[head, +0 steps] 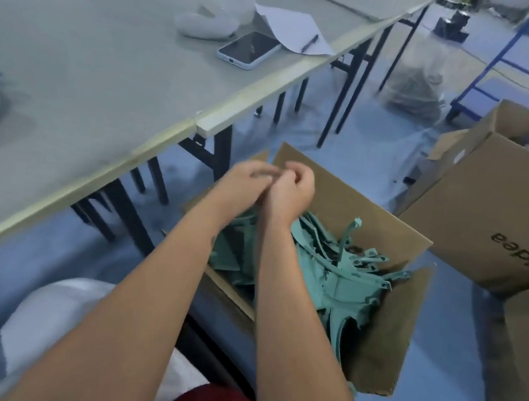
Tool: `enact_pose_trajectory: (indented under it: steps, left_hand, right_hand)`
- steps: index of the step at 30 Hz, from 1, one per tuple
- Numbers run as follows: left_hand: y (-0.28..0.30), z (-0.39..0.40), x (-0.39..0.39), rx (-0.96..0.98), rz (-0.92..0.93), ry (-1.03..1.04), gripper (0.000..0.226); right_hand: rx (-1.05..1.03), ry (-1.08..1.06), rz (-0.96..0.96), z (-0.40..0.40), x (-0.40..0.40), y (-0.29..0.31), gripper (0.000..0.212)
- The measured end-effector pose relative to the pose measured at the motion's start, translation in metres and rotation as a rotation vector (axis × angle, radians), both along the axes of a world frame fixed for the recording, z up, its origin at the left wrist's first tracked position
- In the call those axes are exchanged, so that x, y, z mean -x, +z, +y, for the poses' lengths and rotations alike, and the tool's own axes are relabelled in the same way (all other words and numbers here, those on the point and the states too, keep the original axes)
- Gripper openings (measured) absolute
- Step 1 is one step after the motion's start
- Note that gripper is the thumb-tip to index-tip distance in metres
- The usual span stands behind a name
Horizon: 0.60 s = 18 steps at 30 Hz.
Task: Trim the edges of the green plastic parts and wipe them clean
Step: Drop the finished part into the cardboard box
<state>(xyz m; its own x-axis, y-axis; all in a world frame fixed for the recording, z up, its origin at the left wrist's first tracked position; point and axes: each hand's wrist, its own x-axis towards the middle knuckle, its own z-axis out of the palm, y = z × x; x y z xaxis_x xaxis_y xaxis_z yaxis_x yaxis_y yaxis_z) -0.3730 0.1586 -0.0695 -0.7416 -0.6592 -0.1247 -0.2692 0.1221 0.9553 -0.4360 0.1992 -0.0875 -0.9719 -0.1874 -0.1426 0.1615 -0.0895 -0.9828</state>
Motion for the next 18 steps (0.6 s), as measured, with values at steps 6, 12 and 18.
enact_pose_trajectory:
  steps: [6,12,18]
  left_hand:
    - [0.111,-0.062,-0.076,0.200,0.278,0.286,0.022]
    - [0.142,-0.108,-0.212,0.318,0.342,0.869,0.019]
    - [0.130,-0.118,-0.359,0.322,0.276,1.245,0.014]
  right_hand:
    - [0.302,0.305,0.316,-0.086,-0.078,0.101,0.024]
    - [0.329,0.785,0.551,-0.156,-0.217,0.143,0.026]
    - [0.273,1.230,0.704,-0.194,-0.361,0.137,0.026]
